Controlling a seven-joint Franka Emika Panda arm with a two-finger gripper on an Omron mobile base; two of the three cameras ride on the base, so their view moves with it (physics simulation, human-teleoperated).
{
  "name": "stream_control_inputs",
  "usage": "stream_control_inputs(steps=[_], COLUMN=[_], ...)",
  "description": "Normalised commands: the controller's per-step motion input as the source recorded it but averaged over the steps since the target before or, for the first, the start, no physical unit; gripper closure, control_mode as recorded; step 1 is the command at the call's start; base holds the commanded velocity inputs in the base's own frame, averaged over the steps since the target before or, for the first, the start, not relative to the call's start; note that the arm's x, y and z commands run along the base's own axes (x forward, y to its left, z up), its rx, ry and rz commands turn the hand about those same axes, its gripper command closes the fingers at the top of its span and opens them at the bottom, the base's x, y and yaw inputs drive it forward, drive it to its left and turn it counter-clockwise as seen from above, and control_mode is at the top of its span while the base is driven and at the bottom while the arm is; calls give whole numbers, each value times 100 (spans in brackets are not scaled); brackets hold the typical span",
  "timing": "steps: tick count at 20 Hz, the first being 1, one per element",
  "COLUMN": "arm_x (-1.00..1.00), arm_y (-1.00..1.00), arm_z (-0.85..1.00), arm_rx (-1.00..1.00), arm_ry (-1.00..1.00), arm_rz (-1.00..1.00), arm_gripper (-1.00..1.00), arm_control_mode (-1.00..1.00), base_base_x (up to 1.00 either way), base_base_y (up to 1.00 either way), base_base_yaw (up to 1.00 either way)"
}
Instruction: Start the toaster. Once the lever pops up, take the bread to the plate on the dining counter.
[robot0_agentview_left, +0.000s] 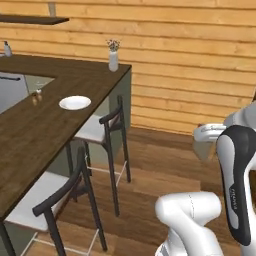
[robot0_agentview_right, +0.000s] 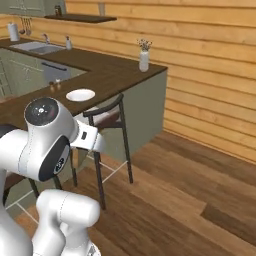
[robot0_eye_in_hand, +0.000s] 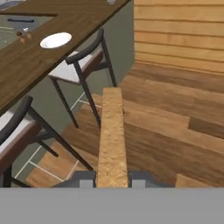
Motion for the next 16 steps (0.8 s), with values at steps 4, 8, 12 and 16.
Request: stream_control_inputs(steps=[4, 8, 12, 16], arm_x=[0, 0, 0, 0], arm_y=[0, 0, 0, 0], arm_z=[0, 0, 0, 0], arm_rx=[0, 0, 0, 0], arm_ry=[0, 0, 0, 0], arm_rz=[0, 0, 0, 0], arm_gripper=[100, 100, 100, 100], arm_control_mode=[100, 100, 100, 100], base_base_x=[59, 52, 51, 47], base_base_y=[-74, -87, -89, -84], base_base_yaw=[55, 51, 50, 51])
